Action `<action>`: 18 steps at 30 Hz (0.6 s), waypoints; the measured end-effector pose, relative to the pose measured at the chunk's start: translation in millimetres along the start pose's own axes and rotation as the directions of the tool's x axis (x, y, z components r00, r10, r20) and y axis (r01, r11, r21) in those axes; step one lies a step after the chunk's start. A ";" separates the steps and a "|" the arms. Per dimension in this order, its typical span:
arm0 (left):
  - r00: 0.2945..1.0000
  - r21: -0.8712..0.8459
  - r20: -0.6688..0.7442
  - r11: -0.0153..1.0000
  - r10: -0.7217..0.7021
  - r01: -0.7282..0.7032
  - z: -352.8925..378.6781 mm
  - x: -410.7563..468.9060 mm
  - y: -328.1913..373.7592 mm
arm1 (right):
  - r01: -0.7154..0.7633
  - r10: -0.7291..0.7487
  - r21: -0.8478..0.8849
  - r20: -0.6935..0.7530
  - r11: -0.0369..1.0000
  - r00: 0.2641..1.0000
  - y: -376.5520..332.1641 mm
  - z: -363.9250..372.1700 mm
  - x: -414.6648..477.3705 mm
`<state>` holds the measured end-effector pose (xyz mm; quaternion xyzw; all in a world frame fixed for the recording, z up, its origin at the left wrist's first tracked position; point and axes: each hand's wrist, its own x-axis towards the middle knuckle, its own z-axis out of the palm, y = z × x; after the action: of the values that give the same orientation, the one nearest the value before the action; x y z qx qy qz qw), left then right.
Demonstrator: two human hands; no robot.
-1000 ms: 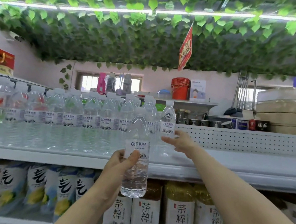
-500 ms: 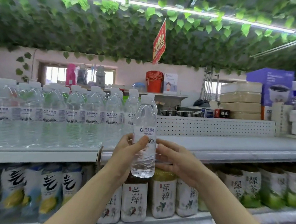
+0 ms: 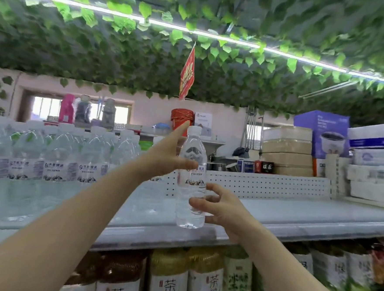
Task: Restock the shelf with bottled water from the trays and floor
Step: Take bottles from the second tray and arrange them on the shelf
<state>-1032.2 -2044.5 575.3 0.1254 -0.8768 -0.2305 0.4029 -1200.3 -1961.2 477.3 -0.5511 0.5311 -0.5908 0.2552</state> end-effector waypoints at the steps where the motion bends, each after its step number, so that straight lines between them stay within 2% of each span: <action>1: 0.999 0.098 0.048 0.995 -0.004 -0.001 -3.7 15.8 2.4 | -0.007 0.008 -0.007 0.008 1.000 1.000 1.2 -6.5 11.7; 5: 0.995 0.370 0.088 0.929 -0.047 0.011 -10.1 64.3 0.2 | -0.001 0.002 -0.027 0.050 1.000 0.999 3.2 -24.4 54.8; 10: 0.996 0.626 0.017 0.777 -0.091 0.060 -10.2 96.6 -23.0 | -0.014 0.015 -0.009 0.106 1.000 0.994 21.4 -29.7 103.4; 12: 0.995 0.676 -0.019 0.732 -0.100 0.087 -9.1 103.0 -37.1 | -0.029 0.031 -0.016 0.118 0.999 0.993 28.9 -27.6 118.7; 18: 0.994 0.717 -0.059 0.689 -0.088 0.103 -8.7 113.4 -65.7 | -0.060 0.059 0.000 0.201 0.998 0.978 43.8 -22.4 153.6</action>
<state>-1096.2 -2149.8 620.6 0.3207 -0.8853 0.1112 0.3180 -1273.7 -2103.1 499.8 -0.5908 0.5172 -0.5260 0.3268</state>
